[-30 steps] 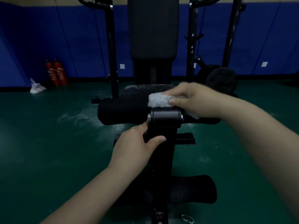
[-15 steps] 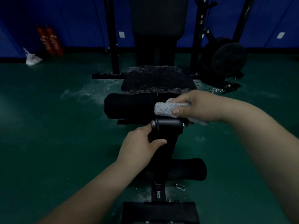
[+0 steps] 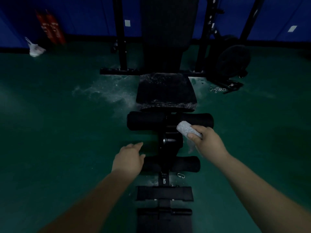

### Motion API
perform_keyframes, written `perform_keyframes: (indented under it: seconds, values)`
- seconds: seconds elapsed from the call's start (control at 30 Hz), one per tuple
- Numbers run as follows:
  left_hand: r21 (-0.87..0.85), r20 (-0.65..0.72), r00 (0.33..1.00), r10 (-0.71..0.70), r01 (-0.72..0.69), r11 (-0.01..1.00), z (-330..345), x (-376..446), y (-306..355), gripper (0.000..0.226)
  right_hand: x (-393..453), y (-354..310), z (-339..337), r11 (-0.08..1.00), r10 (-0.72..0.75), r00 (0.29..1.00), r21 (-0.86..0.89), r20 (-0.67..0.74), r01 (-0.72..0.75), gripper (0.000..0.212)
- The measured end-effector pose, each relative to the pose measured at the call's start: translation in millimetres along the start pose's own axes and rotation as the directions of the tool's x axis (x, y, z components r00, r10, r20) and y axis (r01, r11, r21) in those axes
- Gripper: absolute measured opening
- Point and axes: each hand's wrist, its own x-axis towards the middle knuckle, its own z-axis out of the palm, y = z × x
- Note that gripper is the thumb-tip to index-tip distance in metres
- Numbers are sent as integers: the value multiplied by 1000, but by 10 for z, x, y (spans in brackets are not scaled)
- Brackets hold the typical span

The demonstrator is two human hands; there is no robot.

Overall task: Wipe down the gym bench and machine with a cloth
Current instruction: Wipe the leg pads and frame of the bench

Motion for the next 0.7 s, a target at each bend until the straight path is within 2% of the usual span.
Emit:
perform_keyframes:
  seconds: [0.17, 0.37, 0.53, 0.7]
  values:
    - [120, 17, 1000, 8, -10, 993, -670, -415, 137, 55, -342, -569, -266, 998, 29, 998, 60, -61, -25, 45]
    - [226, 40, 995, 91, -98, 969, -1552, -843, 278, 55, -817, -1320, -583, 998, 52, 992, 43, -116, -47, 47]
    - [315, -22, 985, 168, -153, 937, -2283, -1050, 301, 54, -1022, -1865, -860, 999, 47, 990, 34, -136, -42, 46]
    - [330, -84, 984, 157, -122, 936, -2800, -1010, 329, 53, -932, -2234, -1116, 999, 4, 984, 47, -177, 4, 47]
